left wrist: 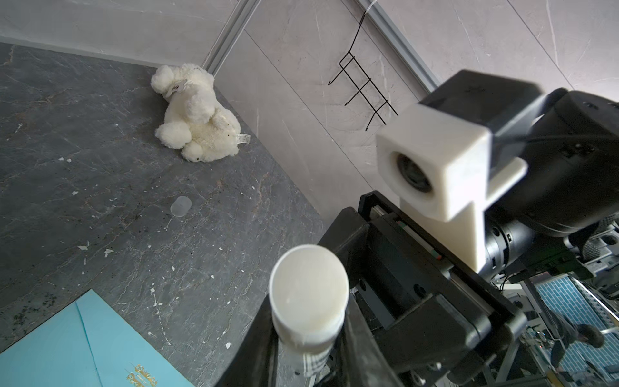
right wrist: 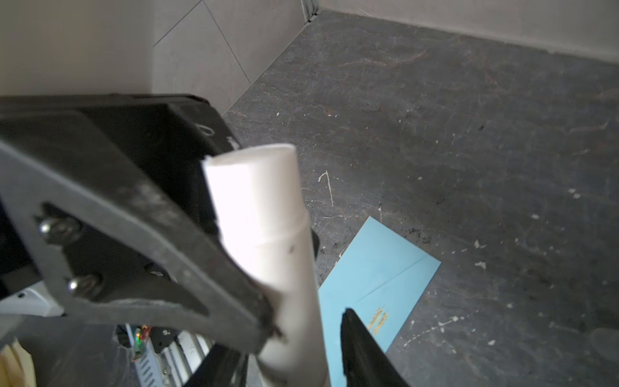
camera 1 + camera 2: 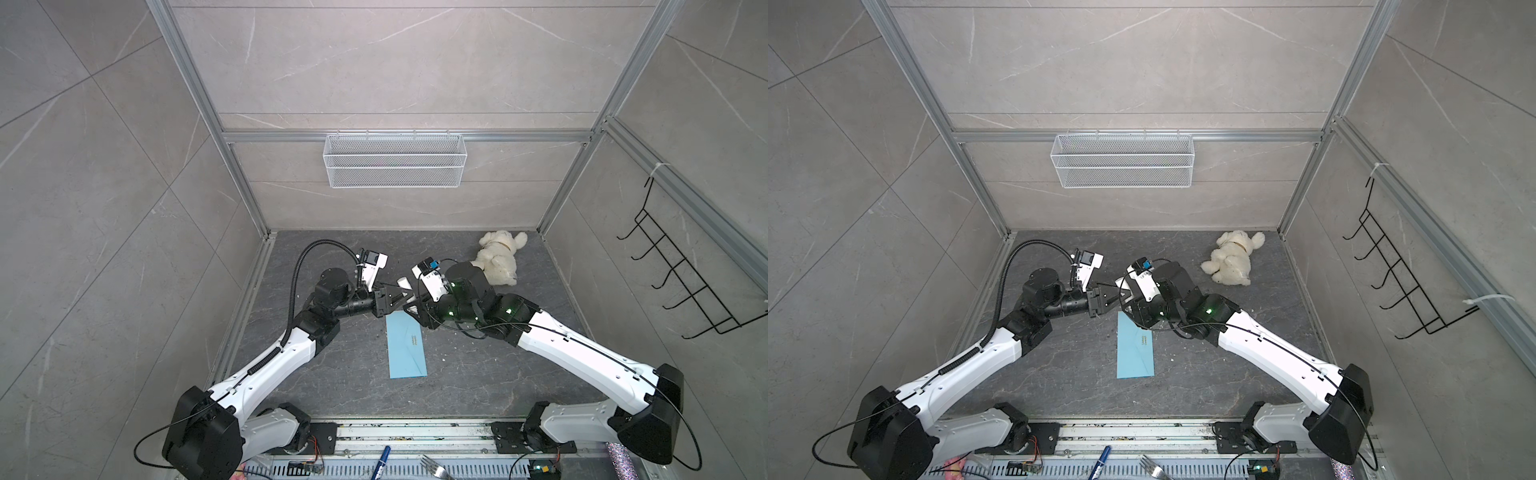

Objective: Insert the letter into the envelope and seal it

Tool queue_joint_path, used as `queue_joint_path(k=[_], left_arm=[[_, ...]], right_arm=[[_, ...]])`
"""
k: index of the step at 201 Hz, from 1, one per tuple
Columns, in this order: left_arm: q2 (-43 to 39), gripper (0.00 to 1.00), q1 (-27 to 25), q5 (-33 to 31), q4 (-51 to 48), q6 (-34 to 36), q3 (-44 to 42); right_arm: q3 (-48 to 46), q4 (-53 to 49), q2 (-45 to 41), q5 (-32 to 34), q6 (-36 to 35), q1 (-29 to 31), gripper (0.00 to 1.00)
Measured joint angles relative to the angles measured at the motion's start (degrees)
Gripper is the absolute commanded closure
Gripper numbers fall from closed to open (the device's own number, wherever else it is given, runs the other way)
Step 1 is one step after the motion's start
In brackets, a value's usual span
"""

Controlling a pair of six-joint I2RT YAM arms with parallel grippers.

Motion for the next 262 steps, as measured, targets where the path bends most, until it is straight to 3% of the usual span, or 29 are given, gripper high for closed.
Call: queue_joint_path(k=[24,47,100,136,191,262], left_arm=[[0.76,1.0,0.0,0.72,1.16,-1.22,0.0],[1.46,1.0,0.02,0.98,2.89,-2.14,0.0],[3.85,0.58,0.09,0.37,16.28,-6.14,-3.04],[6.45,0.49,0.04,0.37,30.03,-10.54,-5.97],[7.82,0.54,-0.07,0.94,40.0,-12.72,-6.78],[7.8,0.93,-0.22,1.09,39.78,-12.74,-6.82]], right_arm=[[0.0,0.35,0.09,-0.42,-0.22,0.11,0.88],[-0.02,1.01,0.17,-0.15,0.46,-0.02,0.97],[-2.32,6.43,-0.96,1.29,3.3,-0.31,1.0],[-4.35,10.51,-2.82,0.39,5.42,-0.26,1.0],[-4.74,13.79,-3.08,-1.95,7.43,-0.26,1.0],[-5.49,14.91,-3.08,-2.99,8.39,-0.26,1.0]])
